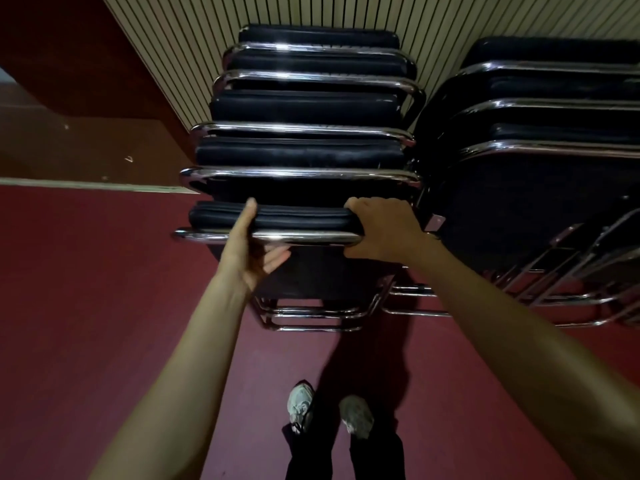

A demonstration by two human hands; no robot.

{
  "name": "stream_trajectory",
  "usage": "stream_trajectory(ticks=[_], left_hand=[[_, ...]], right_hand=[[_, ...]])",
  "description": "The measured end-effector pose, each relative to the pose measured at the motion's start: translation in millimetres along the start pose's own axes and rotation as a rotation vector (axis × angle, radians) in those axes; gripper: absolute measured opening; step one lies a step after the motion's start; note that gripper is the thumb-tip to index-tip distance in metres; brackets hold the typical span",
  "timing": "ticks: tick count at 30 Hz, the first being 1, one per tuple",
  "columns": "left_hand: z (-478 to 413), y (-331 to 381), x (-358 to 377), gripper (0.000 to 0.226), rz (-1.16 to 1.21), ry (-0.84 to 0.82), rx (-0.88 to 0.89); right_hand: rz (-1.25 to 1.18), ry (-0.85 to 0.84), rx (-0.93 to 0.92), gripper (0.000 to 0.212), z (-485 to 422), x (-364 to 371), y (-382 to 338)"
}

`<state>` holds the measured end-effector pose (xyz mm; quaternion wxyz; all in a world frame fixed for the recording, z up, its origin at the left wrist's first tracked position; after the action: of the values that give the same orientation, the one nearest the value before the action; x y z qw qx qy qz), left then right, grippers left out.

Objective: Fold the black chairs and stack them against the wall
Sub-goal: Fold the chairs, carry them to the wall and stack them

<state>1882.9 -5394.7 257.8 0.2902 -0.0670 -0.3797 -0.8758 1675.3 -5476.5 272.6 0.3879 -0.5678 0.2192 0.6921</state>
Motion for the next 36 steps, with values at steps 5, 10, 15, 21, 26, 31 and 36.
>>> stream_trajectory(ticks=[5, 10, 15, 21, 26, 31, 36], left_hand=[[12.3, 0.2, -17.2, 0.029, 0.029, 0.033, 0.03], [15.0, -0.9, -28.0, 0.032, 0.086, 0.025, 0.039], [1.6, 7.0, -29.1, 0.024, 0.143, 0.004, 0.001], [-8.3, 7.7, -24.7, 0.031, 0.176, -0.014, -0.023], [-15.6, 6.4, -33.8, 0.038, 0.151, -0.054, 0.002], [-25.6, 4.1, -45.7, 0.046, 0.094, -0.08, 0.055], [-32.0, 5.7, -35.8, 0.048, 0.084, -0.026, 0.069]], right_hand=[[-0.045, -0.067, -0.006, 0.07, 10.9, 1.4, -9.7], [-0.048, -0.088, -0.02, 0.076, 9.8, -4.0, -13.6], [-0.13, -0.15, 0.027, 0.076, -11.0, 2.8, -14.8], [-0.15, -0.113, 0.066, 0.076, -13.8, 8.0, -5.0], [-0.177, -0.096, 0.062, 0.073, -12.4, 13.9, -3.6], [-0.182, -0.102, 0.02, 0.078, -20.4, 18.0, -2.8], [-0.15, -0.068, -0.01, 0.08, -32.8, 21.0, 2.3]])
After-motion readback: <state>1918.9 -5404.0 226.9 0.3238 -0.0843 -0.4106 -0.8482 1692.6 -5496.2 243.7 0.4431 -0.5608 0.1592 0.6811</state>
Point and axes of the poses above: each hand's wrist, its own z-axis away from the middle knuckle, its own x-axis out of the palm, y = z × x, the point moved 1 cm from there along -z, towards the middle knuckle, and after that the axes turned 8 degrees about -y, right-handed, at the moved point
